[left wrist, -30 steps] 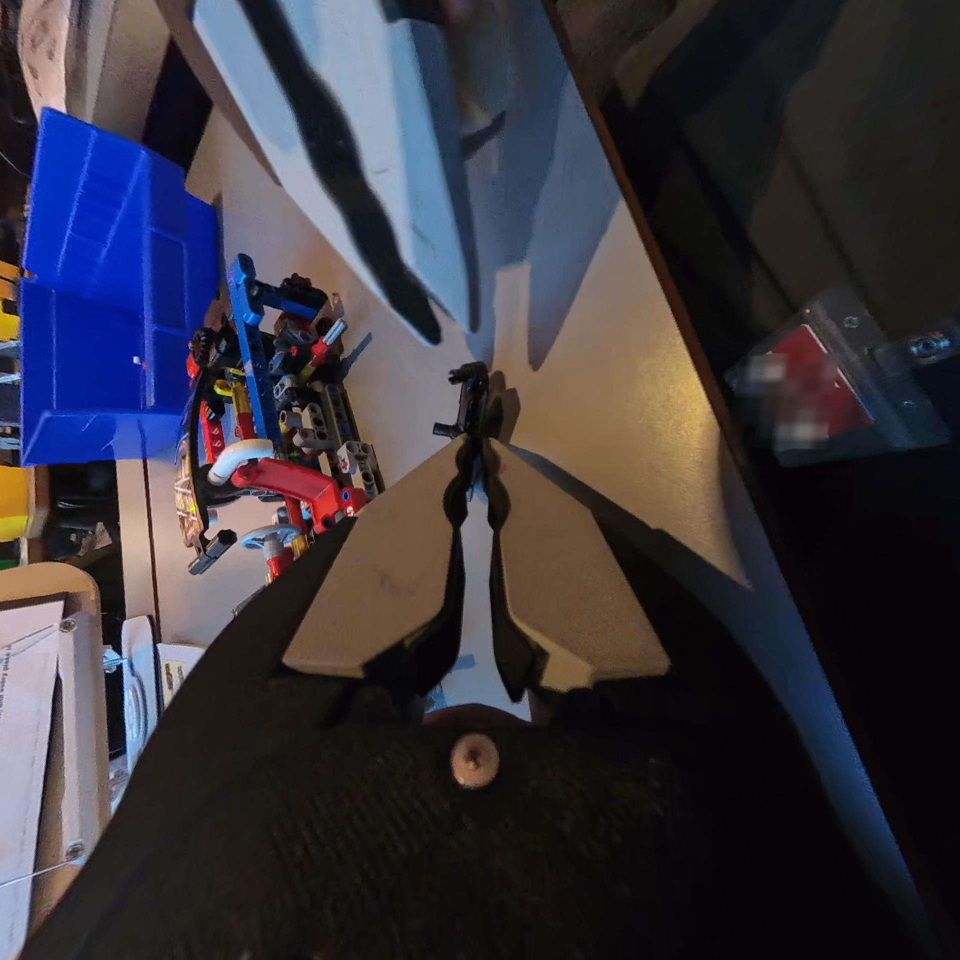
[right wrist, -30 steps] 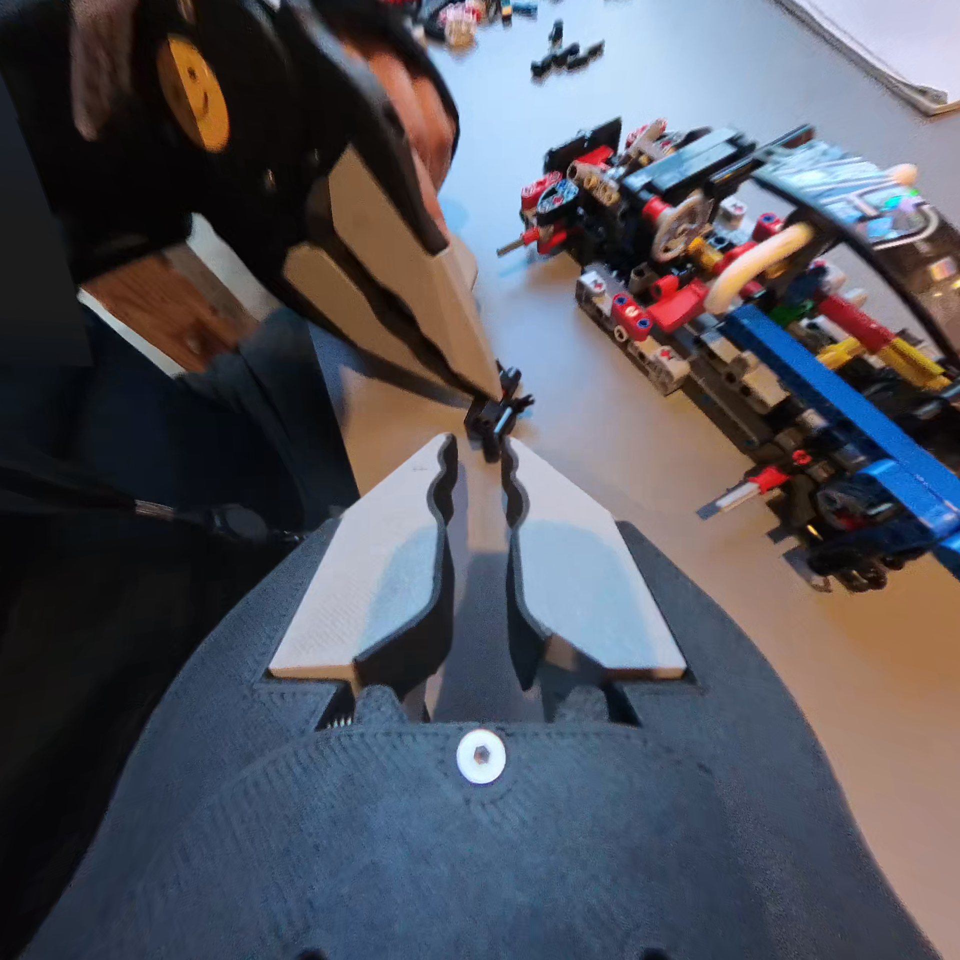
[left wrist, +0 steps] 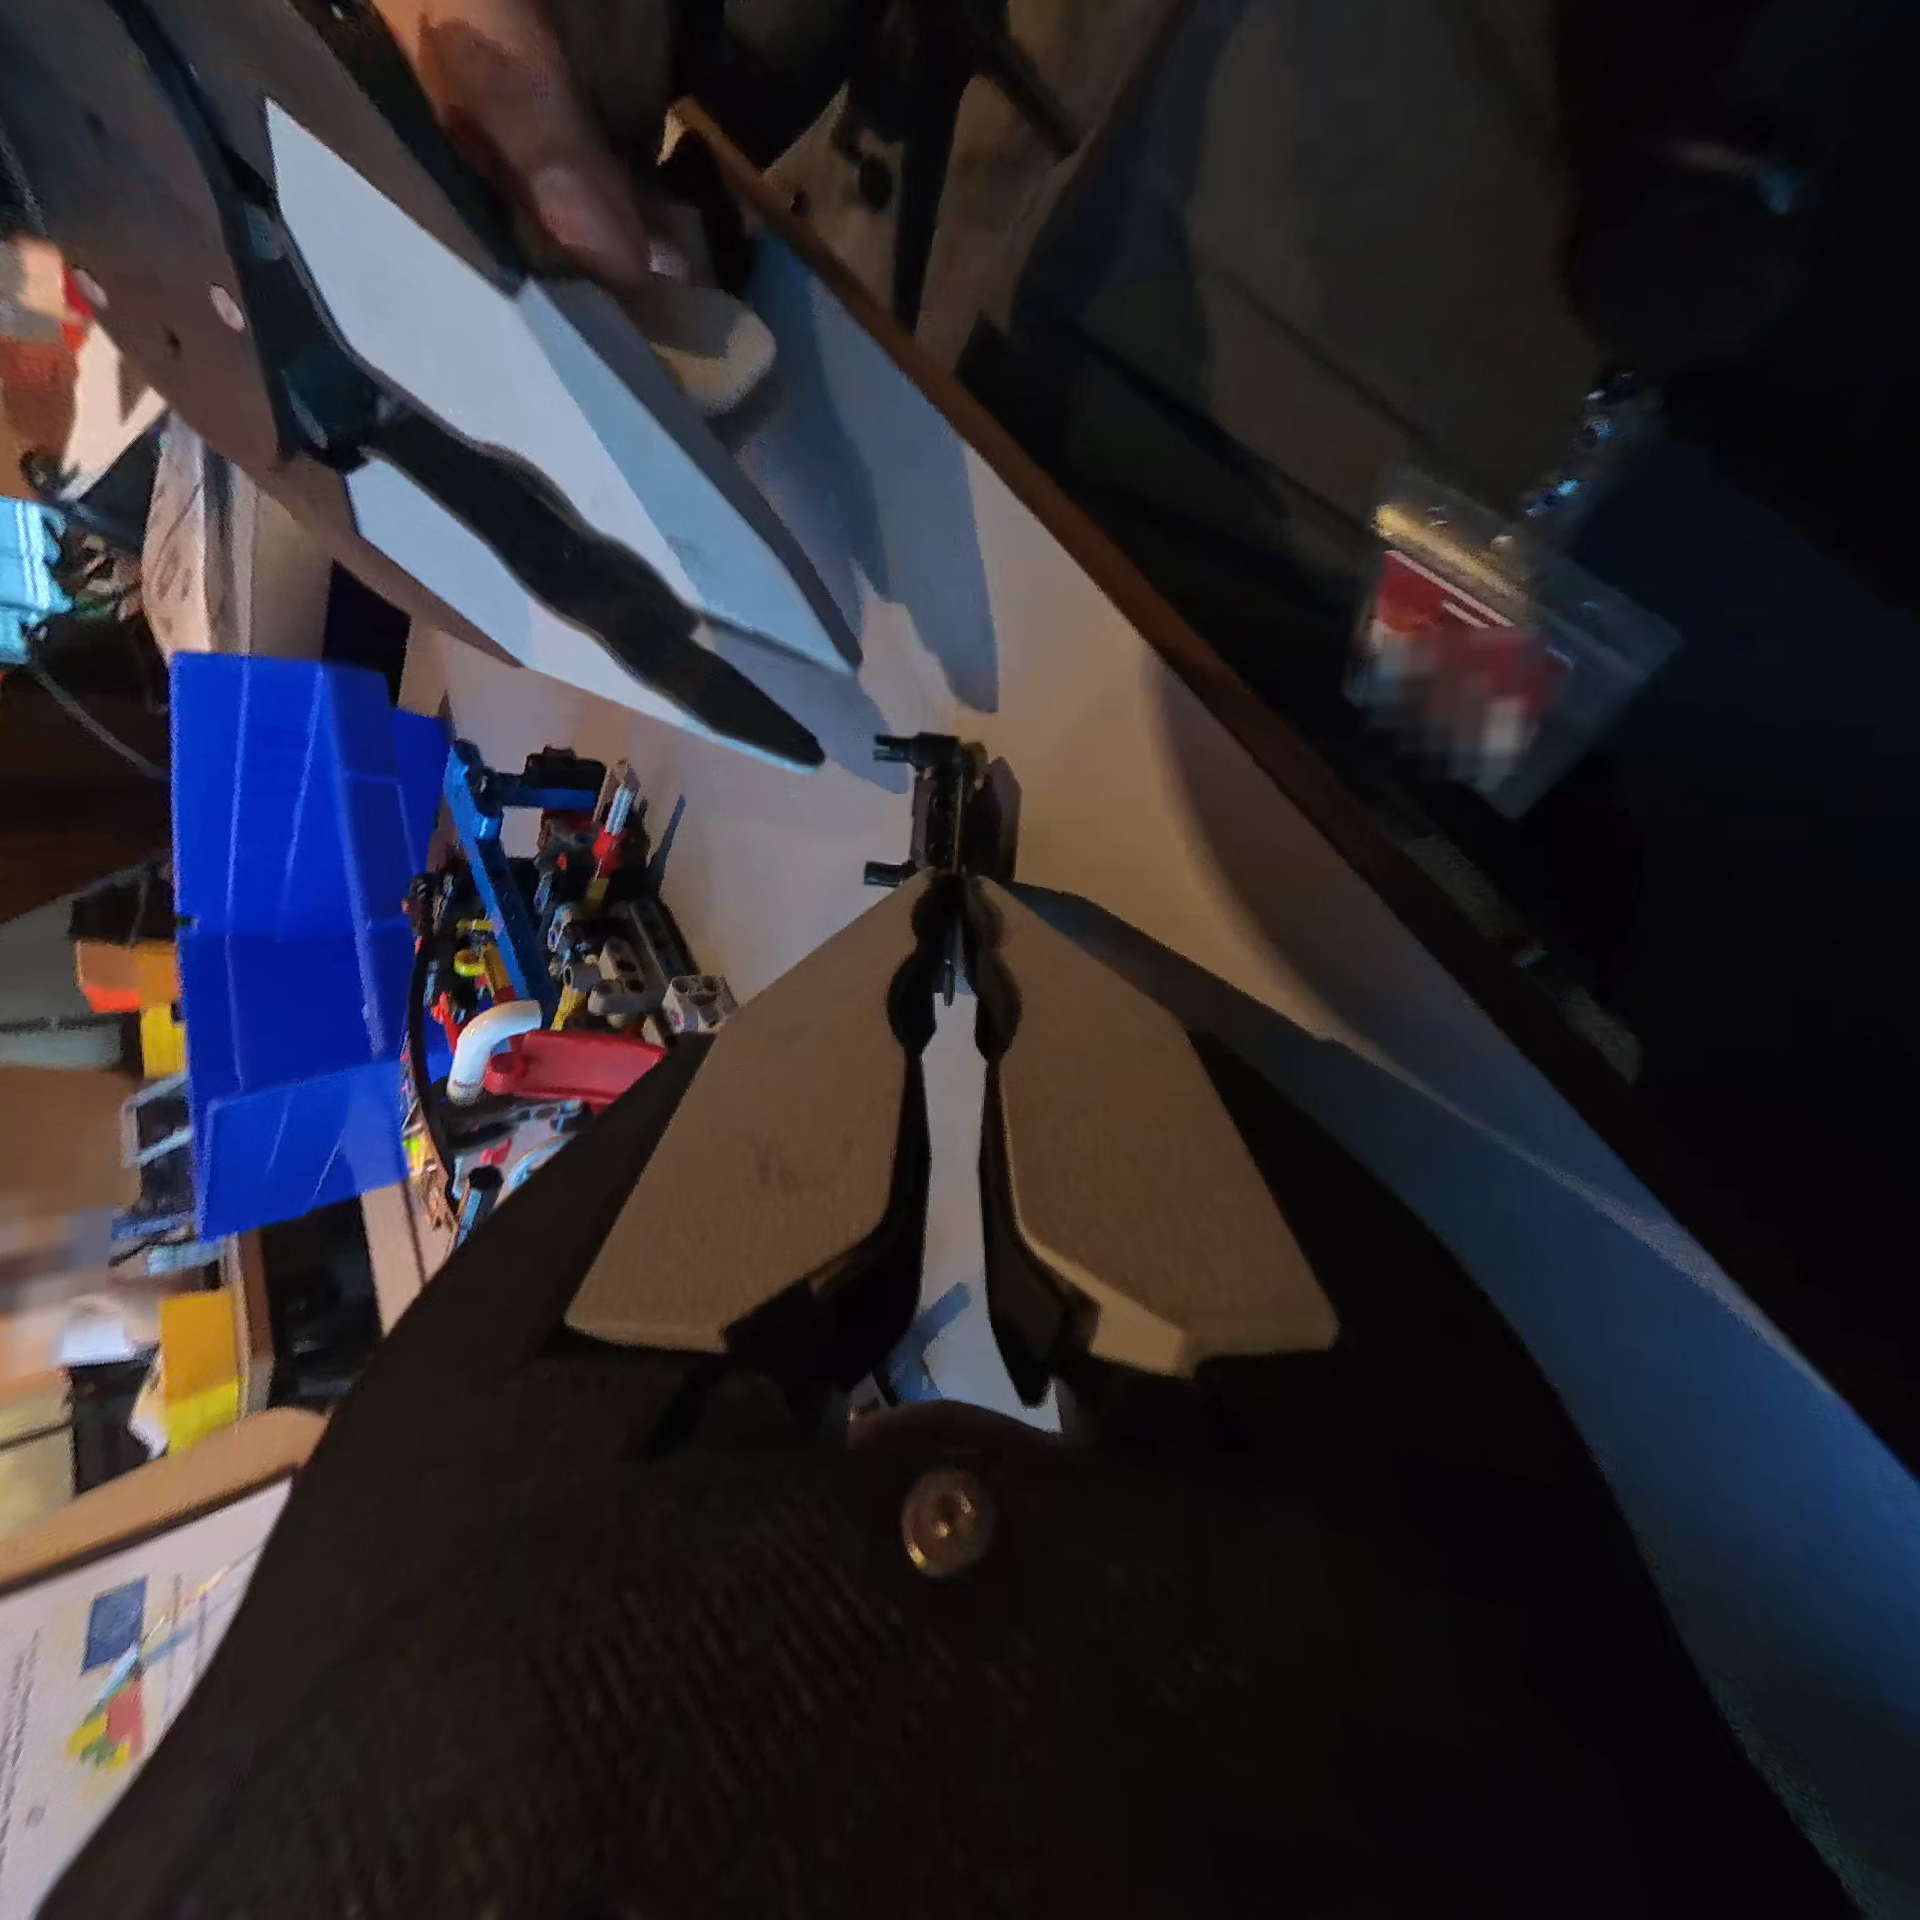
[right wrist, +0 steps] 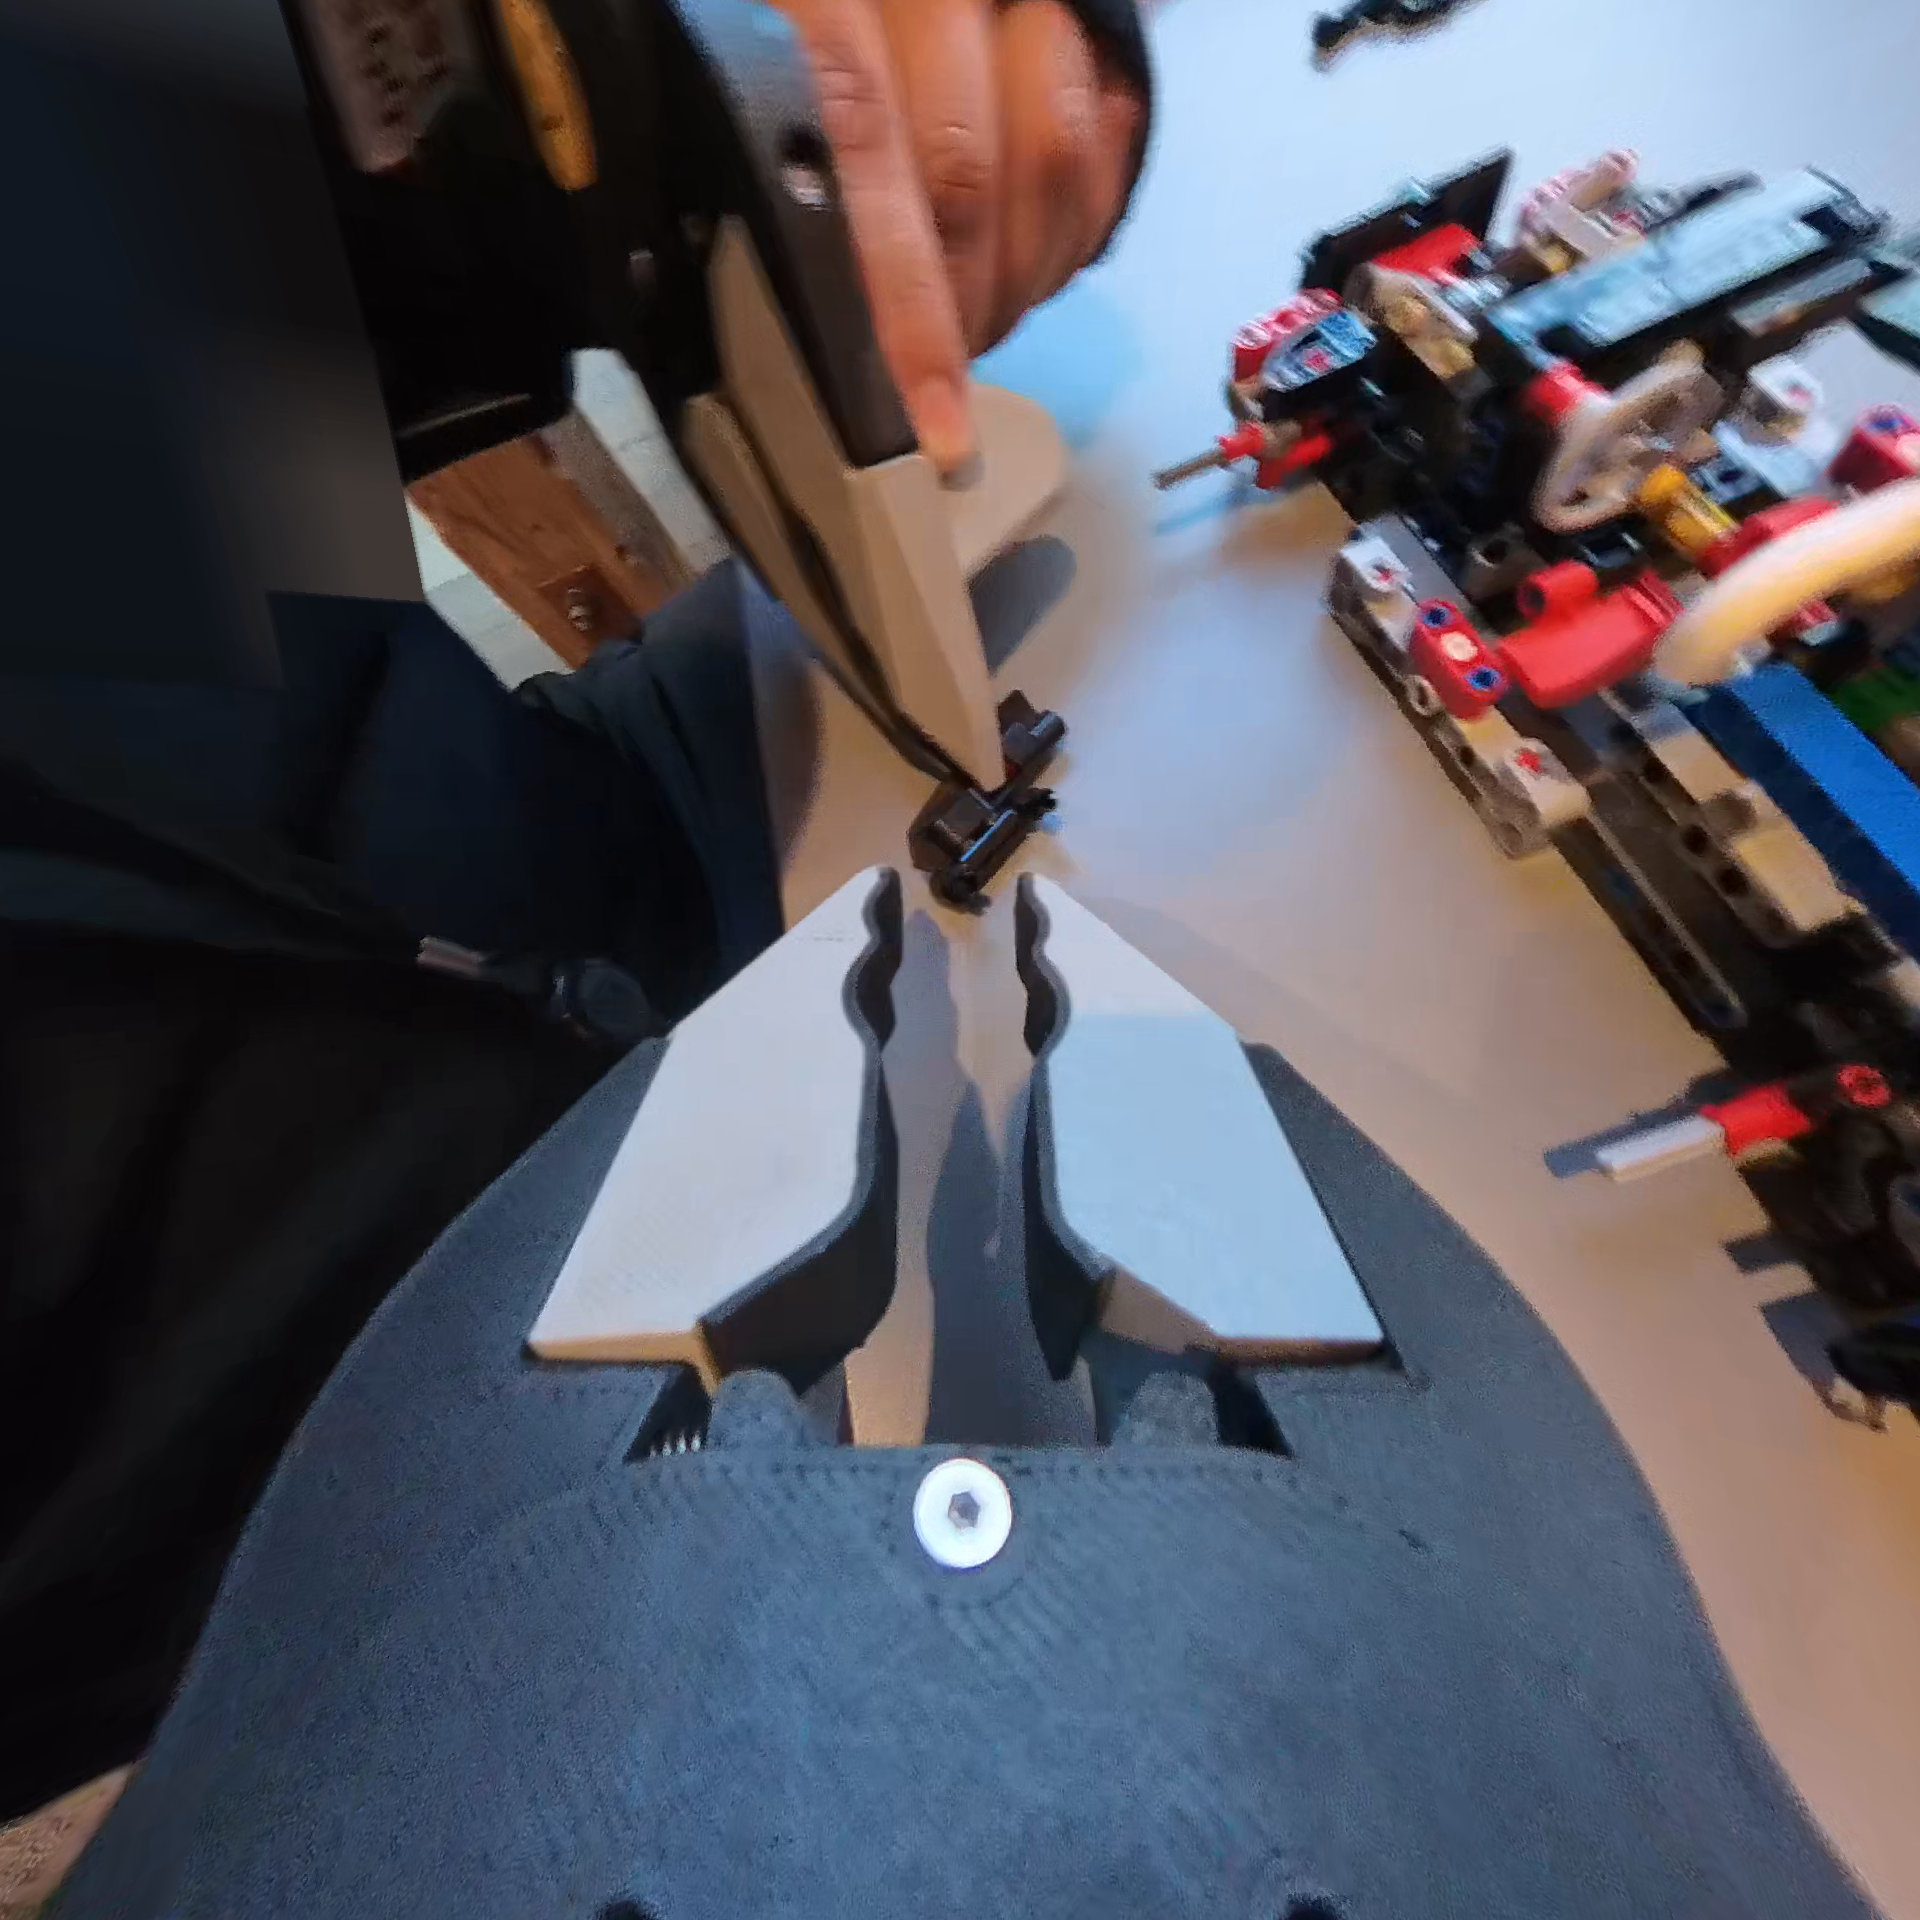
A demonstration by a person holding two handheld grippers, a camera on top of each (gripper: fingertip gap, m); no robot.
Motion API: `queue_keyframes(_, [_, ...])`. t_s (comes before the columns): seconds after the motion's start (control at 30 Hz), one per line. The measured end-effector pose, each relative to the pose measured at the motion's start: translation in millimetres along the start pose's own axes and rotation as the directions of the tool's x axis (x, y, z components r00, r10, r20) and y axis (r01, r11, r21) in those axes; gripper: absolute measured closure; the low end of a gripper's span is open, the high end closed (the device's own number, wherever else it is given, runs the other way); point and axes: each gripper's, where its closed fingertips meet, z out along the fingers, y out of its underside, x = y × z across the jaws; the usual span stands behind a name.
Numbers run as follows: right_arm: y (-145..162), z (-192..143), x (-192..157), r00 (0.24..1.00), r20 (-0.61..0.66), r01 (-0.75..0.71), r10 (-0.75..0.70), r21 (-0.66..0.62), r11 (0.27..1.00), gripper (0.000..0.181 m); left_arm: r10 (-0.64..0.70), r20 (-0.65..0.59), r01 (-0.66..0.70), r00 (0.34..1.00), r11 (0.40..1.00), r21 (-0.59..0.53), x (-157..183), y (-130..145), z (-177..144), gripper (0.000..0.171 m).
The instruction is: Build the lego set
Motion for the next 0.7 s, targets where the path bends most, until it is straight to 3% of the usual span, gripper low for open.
queue_keyframes(0.07, [0,0,-11,0.995,0.025,0.099,-0.099,0.003,0.995,0.158,0.023,-0.046,-0.021,0.999,0.999,0.043,4,0,-2,0.171])
queue_keyframes(0.2, [4,7,-14,0.954,0.005,0.301,-0.301,-0.052,0.952,0.168,0.096,-0.158,-0.084,0.983,0.993,0.077,4,-1,-4,0.171])
queue_keyframes(0.37, [1,13,-10,0.906,0.001,0.422,-0.423,-0.097,0.902,0.171,0.159,-0.247,-0.147,0.956,0.987,0.066,2,-1,-2,0.171])
queue_keyframes(0.7, [9,13,-10,0.827,0.063,0.562,-0.559,-0.141,0.815,0.178,0.153,-0.257,-0.137,0.954,0.987,0.08,3,-4,0,0.171])
